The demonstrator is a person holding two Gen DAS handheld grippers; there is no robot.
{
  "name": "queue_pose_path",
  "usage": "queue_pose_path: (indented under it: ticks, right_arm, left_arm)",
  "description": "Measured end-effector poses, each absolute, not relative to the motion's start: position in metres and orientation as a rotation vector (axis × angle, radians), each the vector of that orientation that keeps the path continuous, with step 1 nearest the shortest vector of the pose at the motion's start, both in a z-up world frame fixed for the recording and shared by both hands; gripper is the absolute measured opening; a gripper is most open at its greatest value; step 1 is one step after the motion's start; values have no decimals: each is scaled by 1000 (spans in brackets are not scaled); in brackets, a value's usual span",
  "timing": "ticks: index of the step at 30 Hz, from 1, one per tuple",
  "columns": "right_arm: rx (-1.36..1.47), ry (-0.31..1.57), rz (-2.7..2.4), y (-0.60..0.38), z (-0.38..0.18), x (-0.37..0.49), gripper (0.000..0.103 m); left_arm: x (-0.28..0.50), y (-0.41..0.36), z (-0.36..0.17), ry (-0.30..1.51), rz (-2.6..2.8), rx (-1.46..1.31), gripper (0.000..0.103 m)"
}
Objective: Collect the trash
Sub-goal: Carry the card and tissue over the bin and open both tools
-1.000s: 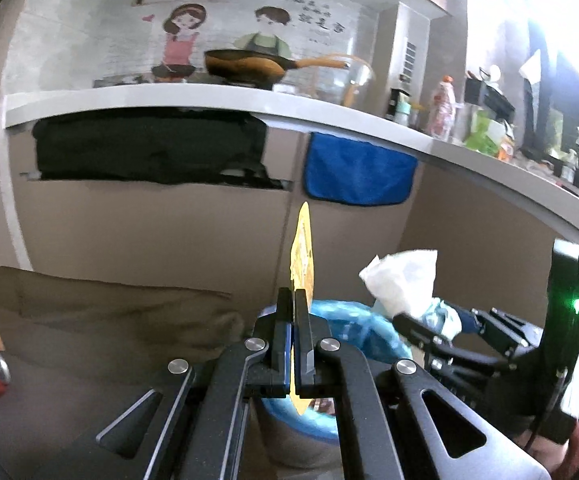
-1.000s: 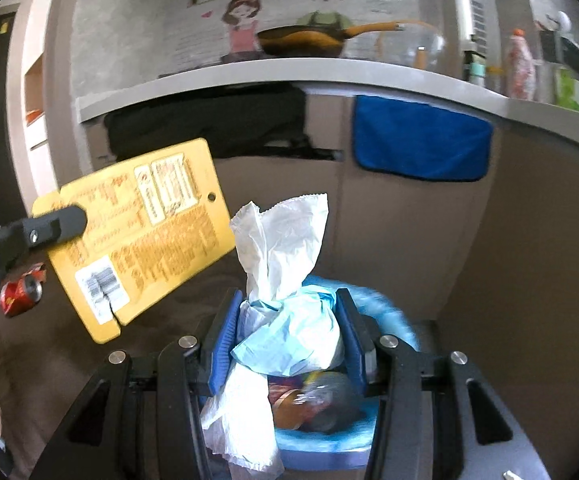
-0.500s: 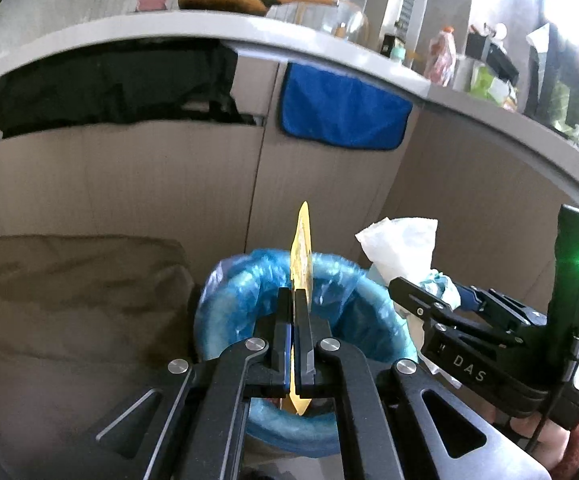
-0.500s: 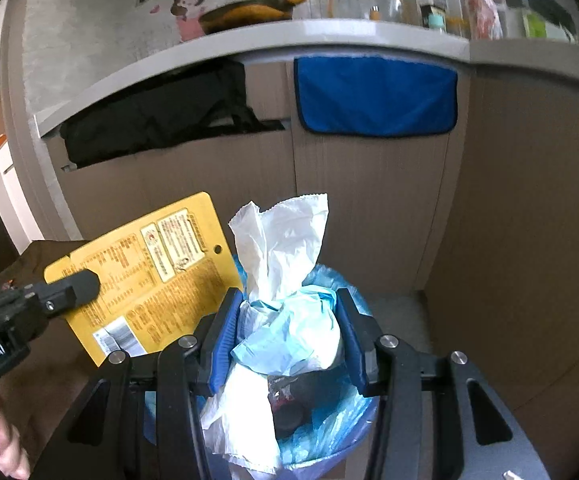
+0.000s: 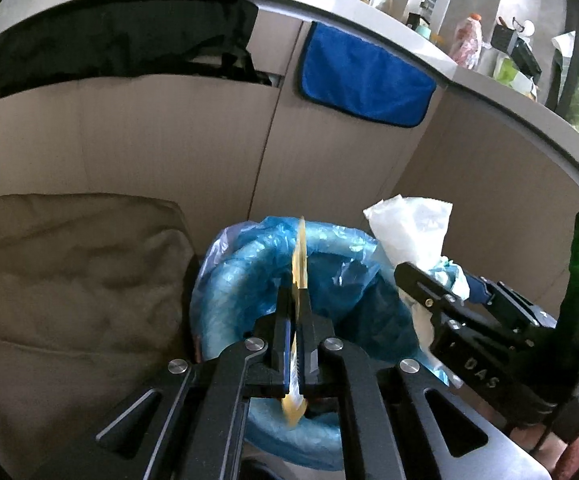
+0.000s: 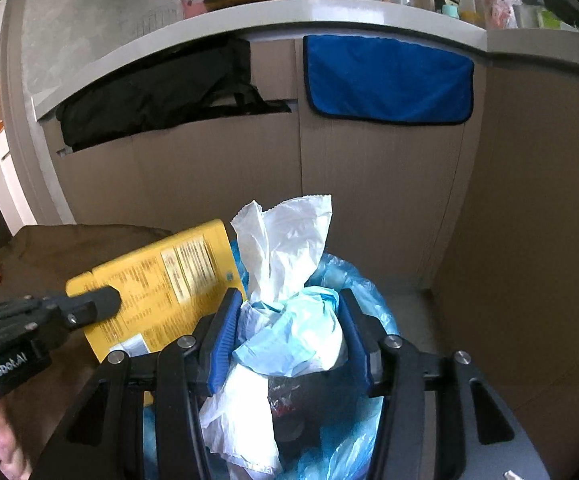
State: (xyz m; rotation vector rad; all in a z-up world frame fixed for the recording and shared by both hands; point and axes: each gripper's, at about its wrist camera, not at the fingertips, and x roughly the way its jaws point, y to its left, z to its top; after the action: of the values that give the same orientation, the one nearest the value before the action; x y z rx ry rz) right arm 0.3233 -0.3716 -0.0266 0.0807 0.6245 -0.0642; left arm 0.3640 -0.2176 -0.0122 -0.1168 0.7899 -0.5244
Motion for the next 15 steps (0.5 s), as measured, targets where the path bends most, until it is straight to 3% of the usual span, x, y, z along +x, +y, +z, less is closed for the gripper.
queue_pose_path:
  ticks: [1, 3, 5, 15]
  right_arm:
    - [95, 624, -51, -373, -27, 324, 47]
    - [115, 635, -31, -374, -28, 325, 47]
    - [110, 638, -28, -374, -28, 327, 47]
    - [83, 622, -22, -369, -23, 324, 48]
  left_arm:
    - [365, -217, -13, 796, -521, -115, 5]
    - [366, -216, -16, 804, -516, -128, 23]
    - [367, -214, -16, 804, -519, -145, 33]
    - [365, -206, -13, 805, -525, -155, 34]
